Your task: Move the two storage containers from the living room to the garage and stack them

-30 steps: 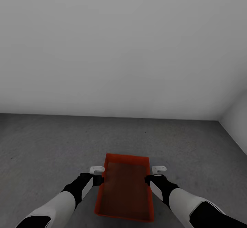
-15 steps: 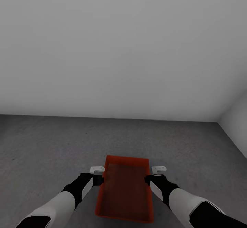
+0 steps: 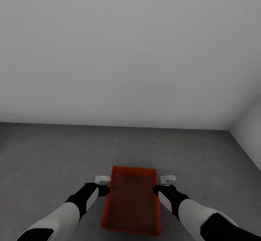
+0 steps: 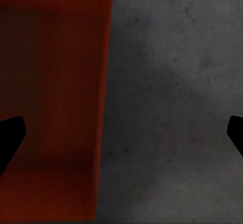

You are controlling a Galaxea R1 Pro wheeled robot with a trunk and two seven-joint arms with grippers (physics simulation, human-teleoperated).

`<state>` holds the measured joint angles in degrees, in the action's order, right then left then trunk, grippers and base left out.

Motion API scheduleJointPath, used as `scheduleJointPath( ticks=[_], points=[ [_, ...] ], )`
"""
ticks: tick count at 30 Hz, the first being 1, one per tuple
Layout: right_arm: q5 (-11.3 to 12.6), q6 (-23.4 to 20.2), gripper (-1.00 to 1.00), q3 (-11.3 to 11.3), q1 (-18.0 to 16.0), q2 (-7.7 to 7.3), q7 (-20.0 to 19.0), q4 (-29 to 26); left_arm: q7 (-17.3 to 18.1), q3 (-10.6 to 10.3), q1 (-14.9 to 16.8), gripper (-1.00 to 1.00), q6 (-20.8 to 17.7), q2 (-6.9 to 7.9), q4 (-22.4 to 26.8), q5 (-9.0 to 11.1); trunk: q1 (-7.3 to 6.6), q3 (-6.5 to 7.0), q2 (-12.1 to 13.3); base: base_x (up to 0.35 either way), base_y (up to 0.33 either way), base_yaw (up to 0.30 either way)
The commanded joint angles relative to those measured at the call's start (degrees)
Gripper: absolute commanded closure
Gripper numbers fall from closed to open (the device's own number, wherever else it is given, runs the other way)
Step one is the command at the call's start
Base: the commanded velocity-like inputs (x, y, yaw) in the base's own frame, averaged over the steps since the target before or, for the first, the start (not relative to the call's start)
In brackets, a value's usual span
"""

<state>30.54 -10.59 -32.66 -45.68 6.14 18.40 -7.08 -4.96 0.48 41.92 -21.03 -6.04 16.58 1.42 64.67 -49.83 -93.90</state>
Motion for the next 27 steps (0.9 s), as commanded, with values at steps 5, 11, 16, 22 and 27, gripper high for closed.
scheduleJointPath(
  ticks=[5, 11, 16, 22, 27],
  points=[
    [0.4, -0.4, -1.00, -0.4, 0.0, 0.00, 0.4, -0.1, -0.2, 0.0, 0.0, -1.00, -0.3, -0.02, 0.1, 0.2, -1.11, 1.04, 2.0, 0.000, 0.000, 0.000],
    [0.4, -0.4, -1.00, -0.4, 0.0, 0.07, 0.4, -0.1, -0.2, 0.0, 0.0, -1.00, -0.3, 0.00, 0.1, 0.2, -1.33, 1.72, 2.4, 0.000, 0.000, 0.000],
    [0.4, -0.4, -1.00, -0.4, 0.0, 0.06, 0.4, -0.1, -0.2, 0.0, 0.0, -1.00, -0.3, -0.01, 0.1, 0.2, -1.33, 2.16, 2.4, 0.000, 0.000, 0.000],
    [0.4, -0.4, -1.00, -0.4, 0.0, 0.03, 0.4, -0.1, -0.2, 0.0, 0.0, -1.00, -0.3, -0.01, 0.1, 0.2, -1.33, 2.63, 2.4, 0.000, 0.000, 0.000],
    [0.4, -0.4, -1.00, -0.4, 0.0, 0.01, 0.4, -0.1, -0.2, 0.0, 0.0, -1.00, -0.3, 0.03, 0.1, 0.2, -1.33, 2.72, 2.4, -0.003, 0.000, 0.000]
  ],
)
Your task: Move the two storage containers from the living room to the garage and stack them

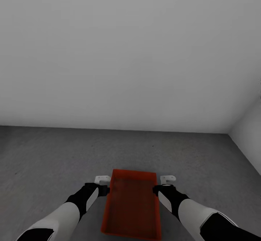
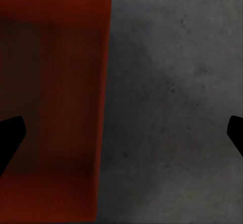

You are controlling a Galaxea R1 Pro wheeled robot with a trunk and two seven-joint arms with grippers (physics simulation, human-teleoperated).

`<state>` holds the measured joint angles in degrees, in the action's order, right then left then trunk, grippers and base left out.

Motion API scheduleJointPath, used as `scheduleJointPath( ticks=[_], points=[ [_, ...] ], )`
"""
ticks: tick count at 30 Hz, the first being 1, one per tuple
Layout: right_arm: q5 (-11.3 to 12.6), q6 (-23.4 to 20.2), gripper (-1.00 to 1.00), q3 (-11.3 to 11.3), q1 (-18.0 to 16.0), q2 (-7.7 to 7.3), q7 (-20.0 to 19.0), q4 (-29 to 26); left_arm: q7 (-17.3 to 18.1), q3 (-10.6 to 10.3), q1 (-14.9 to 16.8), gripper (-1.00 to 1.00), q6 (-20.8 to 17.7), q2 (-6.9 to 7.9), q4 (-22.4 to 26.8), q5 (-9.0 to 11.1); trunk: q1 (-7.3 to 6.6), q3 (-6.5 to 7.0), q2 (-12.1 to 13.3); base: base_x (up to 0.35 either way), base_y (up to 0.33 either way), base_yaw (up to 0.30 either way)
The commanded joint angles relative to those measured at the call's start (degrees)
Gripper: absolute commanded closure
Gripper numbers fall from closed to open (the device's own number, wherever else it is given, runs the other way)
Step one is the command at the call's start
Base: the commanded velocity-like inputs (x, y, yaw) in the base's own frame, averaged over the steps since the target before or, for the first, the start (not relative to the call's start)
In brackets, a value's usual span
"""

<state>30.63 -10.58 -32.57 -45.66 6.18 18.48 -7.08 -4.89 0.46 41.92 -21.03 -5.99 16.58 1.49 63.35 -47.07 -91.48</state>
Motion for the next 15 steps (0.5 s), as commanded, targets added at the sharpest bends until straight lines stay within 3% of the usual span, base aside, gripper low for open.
scheduleJointPath(
  ticks=[1, 15],
  points=[
    [0.3, -0.4, -1.00, -0.5, 0.0, -0.02, 0.3, -0.1, -0.2, 0.1, 0.0, -1.00, -0.3, -0.01, 0.1, 0.2, -0.01, -0.04, 0.0, -0.102, 0.000, 0.000],
    [0.3, -0.4, -1.00, -0.5, 0.0, -0.09, 0.3, -0.1, -0.1, 0.1, 0.0, -1.00, -0.5, -0.07, 0.1, 0.2, -0.01, -0.03, 0.0, -0.309, 0.000, 0.000]
  ],
)
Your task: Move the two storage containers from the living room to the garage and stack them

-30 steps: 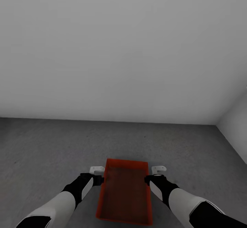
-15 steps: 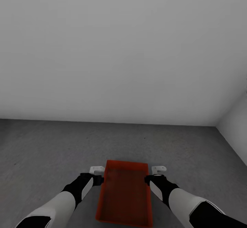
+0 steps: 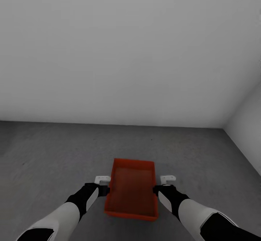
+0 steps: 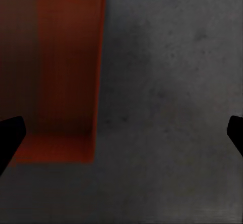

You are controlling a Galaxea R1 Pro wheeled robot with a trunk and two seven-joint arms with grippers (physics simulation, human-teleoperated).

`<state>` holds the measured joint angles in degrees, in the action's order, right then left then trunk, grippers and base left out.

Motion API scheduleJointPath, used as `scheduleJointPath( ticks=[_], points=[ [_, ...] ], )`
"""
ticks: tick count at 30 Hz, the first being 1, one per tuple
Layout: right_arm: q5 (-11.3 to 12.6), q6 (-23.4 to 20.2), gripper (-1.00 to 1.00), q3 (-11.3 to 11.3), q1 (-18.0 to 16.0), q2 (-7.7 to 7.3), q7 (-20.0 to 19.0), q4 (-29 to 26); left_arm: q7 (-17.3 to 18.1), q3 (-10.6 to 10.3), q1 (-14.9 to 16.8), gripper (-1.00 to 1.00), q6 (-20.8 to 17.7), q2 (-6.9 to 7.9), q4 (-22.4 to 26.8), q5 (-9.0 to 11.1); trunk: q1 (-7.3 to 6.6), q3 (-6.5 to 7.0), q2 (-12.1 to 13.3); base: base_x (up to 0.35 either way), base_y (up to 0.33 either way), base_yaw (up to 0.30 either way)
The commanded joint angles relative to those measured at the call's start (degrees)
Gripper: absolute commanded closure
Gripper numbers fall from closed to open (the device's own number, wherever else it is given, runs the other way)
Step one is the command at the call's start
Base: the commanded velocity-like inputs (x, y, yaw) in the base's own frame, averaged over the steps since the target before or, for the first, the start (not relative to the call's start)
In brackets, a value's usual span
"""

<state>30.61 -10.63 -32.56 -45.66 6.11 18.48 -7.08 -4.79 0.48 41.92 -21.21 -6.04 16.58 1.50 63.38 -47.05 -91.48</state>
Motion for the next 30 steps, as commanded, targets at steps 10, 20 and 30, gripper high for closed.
scheduleJointPath(
  ticks=[10, 20, 30],
  points=[
    [0.2, -0.6, -1.00, -0.6, 0.3, 0.34, 0.0, 0.2, -0.1, 0.0, 0.0, -1.00, -0.3, 0.08, -0.6, 0.5, -0.04, -0.04, 0.0, -0.191, 0.000, 0.000],
    [0.4, -0.8, -1.00, -0.5, 0.3, 0.65, -0.1, 2.4, -0.1, 0.0, 0.0, -1.00, 1.2, 0.70, -14.6, 2.4, -0.04, -0.04, 0.0, -0.006, 0.000, 0.000],
    [0.4, -1.2, -1.00, -0.5, 0.4, 0.65, -0.5, 4.7, -0.2, 0.0, -1.4, -1.00, 2.3, 2.69, -16.4, 7.5, -0.04, -0.04, 0.0, 0.000, 0.000, 0.000]
  ],
)
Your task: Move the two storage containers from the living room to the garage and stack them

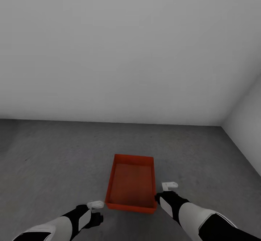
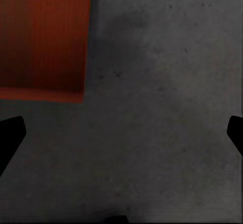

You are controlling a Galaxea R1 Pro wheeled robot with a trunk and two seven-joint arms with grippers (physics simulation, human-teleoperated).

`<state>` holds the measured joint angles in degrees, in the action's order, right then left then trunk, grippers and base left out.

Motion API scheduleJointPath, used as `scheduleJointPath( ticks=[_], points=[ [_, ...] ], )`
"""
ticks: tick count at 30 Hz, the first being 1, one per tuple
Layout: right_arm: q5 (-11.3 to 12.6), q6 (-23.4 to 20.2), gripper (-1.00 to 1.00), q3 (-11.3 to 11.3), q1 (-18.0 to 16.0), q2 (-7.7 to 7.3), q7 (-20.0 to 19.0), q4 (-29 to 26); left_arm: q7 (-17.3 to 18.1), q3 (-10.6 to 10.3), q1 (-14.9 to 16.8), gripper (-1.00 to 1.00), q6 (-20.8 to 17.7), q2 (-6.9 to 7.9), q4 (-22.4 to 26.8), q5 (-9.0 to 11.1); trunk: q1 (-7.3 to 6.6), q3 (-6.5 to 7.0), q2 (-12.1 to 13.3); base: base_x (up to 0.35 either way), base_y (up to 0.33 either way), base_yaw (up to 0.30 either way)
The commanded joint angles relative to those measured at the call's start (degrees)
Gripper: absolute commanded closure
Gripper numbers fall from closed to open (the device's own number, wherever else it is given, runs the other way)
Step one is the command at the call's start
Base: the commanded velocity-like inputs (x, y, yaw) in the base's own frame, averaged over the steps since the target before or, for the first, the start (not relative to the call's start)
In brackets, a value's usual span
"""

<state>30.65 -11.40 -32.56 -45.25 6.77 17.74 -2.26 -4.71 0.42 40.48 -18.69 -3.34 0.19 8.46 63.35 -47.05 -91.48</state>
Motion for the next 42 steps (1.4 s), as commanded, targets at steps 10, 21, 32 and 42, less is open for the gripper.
scheduleJointPath(
  ticks=[10, 21, 32, 42],
  points=[
    [0.1, -0.1, -1.00, -0.6, 2.8, -0.36, -0.4, 2.4, -0.6, 0.0, -1.6, -1.00, -0.2, 0.17, -0.1, 1.1, 0.00, -0.04, 0.0, 0.000, 0.000, 0.000],
    [-2.2, 1.6, -1.00, -0.7, 12.4, -0.61, -1.6, 4.0, -0.5, 0.0, -2.9, -1.00, 3.8, 1.18, -0.1, 1.1, 0.00, -0.04, 0.0, 0.000, 0.000, 0.000],
    [-2.0, 6.0, -1.00, -0.7, 24.8, -0.28, -1.6, 4.0, -0.1, -0.1, -11.4, -1.00, 6.9, 1.29, -0.1, 1.1, 0.00, -0.04, 0.0, 0.000, 0.000, 0.000],
    [-1.6, 9.4, -1.00, -0.6, 25.9, -0.15, -1.4, 4.1, -0.1, 0.0, -14.7, -1.00, 7.4, 1.43, -0.1, 1.1, 0.00, 0.58, 0.0, 0.000, 0.000, 0.000]
  ],
)
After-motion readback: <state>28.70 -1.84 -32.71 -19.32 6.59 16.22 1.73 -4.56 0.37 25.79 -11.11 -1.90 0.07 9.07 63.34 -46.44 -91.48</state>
